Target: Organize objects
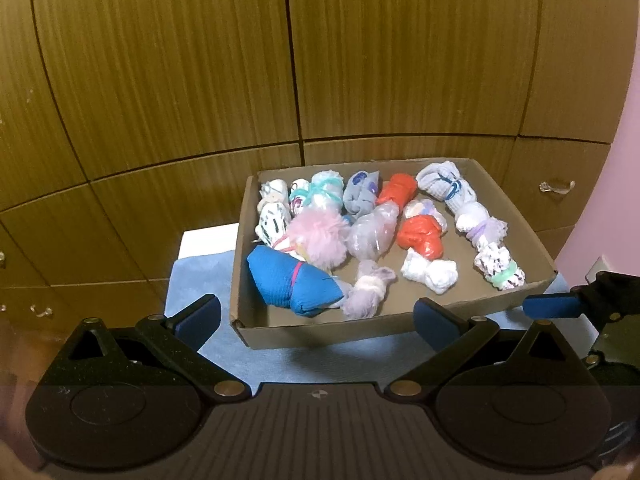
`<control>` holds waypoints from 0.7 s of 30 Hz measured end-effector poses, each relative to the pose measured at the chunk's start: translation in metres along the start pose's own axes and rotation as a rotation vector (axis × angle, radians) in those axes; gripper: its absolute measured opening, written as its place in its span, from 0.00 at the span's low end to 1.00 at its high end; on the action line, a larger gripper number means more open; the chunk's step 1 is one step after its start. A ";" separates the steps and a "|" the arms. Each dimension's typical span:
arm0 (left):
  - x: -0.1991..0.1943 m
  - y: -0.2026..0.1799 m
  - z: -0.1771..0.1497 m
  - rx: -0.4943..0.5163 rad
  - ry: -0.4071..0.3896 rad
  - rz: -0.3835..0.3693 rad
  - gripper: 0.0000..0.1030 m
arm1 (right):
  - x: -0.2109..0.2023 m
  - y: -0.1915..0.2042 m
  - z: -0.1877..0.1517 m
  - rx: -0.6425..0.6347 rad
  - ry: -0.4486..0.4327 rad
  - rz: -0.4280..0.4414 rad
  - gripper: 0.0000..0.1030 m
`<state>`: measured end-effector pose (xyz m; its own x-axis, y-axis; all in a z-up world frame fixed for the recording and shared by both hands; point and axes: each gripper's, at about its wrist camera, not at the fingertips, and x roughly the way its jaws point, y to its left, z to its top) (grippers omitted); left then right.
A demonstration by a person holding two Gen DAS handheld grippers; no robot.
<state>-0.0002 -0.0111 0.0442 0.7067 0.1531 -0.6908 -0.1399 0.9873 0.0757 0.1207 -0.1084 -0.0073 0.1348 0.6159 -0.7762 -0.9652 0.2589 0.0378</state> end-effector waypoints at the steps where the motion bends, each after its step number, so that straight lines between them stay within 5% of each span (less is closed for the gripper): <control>1: 0.000 0.001 0.000 -0.003 -0.001 -0.001 1.00 | 0.000 0.001 0.000 -0.001 0.001 -0.001 0.95; 21: 0.001 0.002 0.009 -0.013 -0.006 -0.019 1.00 | 0.002 0.000 0.001 -0.007 0.005 0.006 0.95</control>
<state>0.0063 -0.0086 0.0497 0.7132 0.1344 -0.6879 -0.1353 0.9894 0.0530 0.1216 -0.1066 -0.0088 0.1280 0.6139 -0.7790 -0.9675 0.2501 0.0381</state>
